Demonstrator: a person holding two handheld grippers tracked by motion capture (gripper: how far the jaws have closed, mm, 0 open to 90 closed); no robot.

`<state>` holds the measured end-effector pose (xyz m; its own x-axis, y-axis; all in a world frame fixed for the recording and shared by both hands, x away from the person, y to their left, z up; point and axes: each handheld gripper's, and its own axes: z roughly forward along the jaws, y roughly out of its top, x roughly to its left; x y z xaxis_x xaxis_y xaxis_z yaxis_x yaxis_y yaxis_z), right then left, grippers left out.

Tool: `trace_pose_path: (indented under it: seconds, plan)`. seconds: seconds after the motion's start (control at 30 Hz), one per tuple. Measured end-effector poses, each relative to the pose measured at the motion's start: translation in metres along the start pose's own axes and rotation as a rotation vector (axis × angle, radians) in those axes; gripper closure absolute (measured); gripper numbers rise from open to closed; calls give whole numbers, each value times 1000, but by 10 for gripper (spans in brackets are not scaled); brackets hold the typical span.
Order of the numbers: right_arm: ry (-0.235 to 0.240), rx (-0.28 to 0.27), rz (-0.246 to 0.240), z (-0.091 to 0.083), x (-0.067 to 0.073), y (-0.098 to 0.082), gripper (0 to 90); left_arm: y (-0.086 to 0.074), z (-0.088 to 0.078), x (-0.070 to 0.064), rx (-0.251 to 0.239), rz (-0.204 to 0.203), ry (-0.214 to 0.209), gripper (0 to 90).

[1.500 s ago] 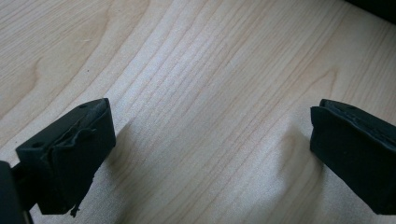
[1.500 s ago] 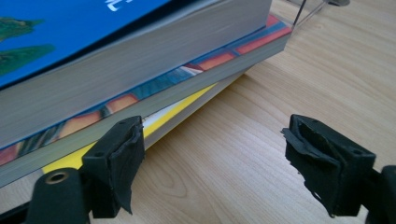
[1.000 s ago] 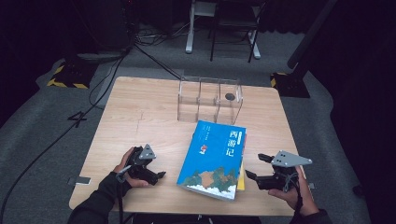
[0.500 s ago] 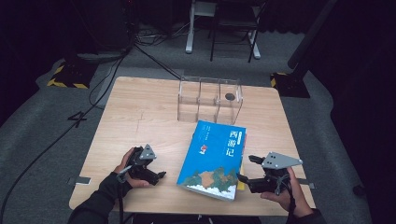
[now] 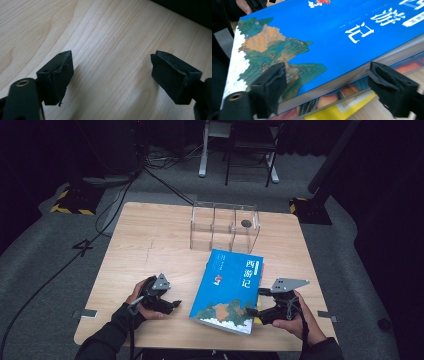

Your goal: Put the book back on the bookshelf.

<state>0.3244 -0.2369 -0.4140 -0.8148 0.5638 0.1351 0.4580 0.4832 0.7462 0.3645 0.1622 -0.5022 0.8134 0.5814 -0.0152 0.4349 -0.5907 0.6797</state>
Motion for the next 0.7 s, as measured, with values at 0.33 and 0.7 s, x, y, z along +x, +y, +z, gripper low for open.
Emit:
trace_pose_path:
  seconds: [0.33,0.7]
  plan:
    - [80,65,103,13,-29,9,52,38,20,8,-38,58,-7,235]
    - [59,76,41,15,-29,18,59,61,30,16,-81,63,-19,270]
